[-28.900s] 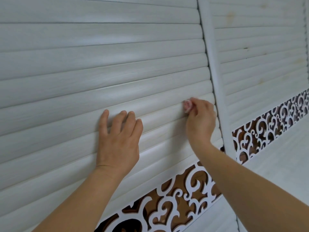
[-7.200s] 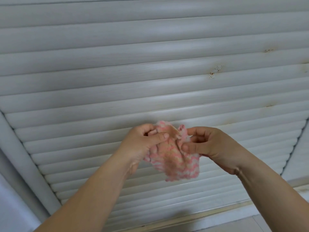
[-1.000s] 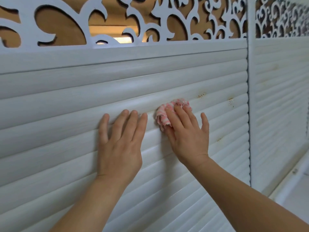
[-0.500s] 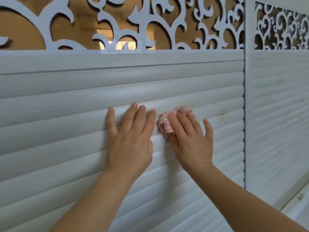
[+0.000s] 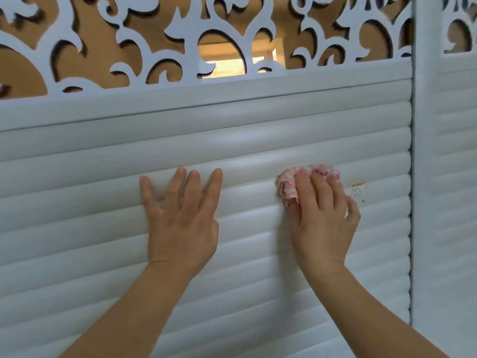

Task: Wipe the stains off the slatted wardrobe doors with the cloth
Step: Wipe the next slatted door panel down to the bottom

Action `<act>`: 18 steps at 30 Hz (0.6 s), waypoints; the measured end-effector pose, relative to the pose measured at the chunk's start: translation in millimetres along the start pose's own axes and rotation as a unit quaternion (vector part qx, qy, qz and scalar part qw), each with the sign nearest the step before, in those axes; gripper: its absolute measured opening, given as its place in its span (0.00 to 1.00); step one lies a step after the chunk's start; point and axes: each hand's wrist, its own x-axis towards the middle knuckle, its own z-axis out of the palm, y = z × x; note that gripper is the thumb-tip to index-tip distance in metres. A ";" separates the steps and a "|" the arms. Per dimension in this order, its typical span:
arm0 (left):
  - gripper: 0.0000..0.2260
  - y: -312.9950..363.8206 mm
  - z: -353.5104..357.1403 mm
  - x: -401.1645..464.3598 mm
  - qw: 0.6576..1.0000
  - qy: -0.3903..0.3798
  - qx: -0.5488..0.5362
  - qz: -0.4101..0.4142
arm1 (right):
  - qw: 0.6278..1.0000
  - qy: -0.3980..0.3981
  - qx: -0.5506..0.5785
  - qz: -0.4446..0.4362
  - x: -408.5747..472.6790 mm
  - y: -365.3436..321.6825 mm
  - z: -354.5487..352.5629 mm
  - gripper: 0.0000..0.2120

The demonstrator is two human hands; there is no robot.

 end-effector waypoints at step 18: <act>0.30 -2.8 -7.3 0.7 1.000 -0.023 -0.006 0.000 | 0.998 -0.060 0.023 -0.006 23.6 -36.5 0.5 0.24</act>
